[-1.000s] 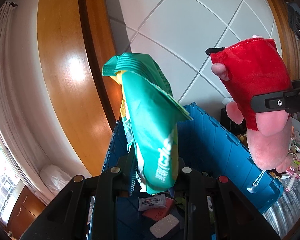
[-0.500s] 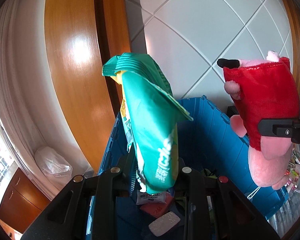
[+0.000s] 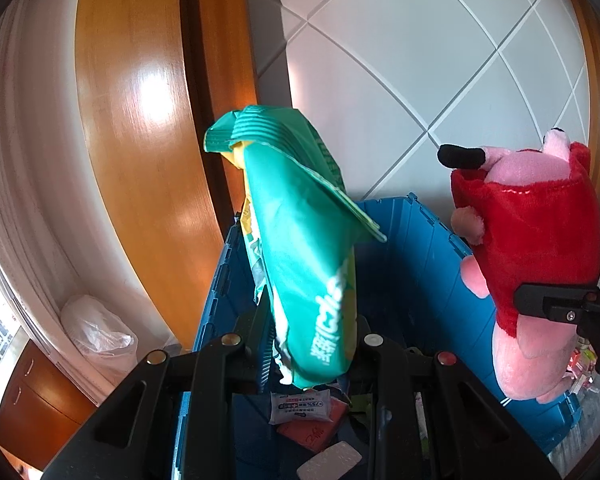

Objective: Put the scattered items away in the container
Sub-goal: 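Carry the wipes pack with the left tool and red pig plush with the right tool over the crate, then open both tools to drop the wipes pack and red pig plush into the crate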

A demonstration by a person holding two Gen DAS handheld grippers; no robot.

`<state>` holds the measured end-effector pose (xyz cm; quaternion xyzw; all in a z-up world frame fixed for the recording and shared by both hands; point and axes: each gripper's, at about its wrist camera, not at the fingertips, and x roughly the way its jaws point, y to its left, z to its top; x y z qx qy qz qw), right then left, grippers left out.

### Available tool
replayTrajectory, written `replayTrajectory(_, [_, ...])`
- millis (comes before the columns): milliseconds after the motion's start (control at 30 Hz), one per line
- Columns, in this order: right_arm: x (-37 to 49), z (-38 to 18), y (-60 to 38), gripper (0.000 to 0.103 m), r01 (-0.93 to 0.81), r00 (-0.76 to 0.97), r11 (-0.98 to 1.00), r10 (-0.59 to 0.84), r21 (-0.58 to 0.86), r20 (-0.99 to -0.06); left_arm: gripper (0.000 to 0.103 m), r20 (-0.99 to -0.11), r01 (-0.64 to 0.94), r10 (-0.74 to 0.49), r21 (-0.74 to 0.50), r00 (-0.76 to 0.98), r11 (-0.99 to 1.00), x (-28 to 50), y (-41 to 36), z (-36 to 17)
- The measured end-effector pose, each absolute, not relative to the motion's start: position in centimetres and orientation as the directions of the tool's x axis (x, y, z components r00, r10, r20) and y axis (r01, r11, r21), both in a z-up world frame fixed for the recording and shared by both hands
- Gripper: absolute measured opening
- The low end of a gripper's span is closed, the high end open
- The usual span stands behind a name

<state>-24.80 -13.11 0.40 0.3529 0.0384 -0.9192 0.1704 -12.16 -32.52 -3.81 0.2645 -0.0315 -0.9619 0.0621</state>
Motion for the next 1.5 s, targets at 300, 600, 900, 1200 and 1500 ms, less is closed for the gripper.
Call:
replayTrajectory(300, [-26.3, -0.1, -13.2, 0.074, 0.333, -0.685, -0.941, -0.282, 0.055, -0.671, 0.024, -0.512, 0.097, -0.133, 0.098, -0.848, -0.991, -13.9, -32.3, -3.6])
replayTrajectory(600, [-29.0, -0.7, -13.7, 0.074, 0.327, -0.678, -0.944, -0.272, 0.051, -0.683, 0.024, -0.525, 0.080, -0.122, 0.103, -0.842, -0.991, -16.0, -30.7, -2.2])
replayTrajectory(900, [-33.0, -1.7, -12.2, 0.103, 0.272, -0.687, -0.960, -0.237, 0.060, -0.687, 0.103, -0.573, 0.117, -0.091, -0.009, -0.814, -0.993, -18.4, -31.4, -1.6])
replayTrajectory(1200, [-31.5, -2.8, -11.2, 0.103, 0.284, -0.681, -0.957, -0.244, 0.059, -0.690, 0.103, -0.615, 0.089, -0.052, -0.029, -0.787, -0.996, -18.1, -32.0, -3.2])
replayTrajectory(1500, [-27.1, -1.6, -9.3, 0.103, 0.288, -0.703, -0.953, -0.276, 0.092, -0.655, 0.103, -0.612, 0.044, -0.033, -0.003, -0.790, -0.999, -17.4, -30.9, -5.5])
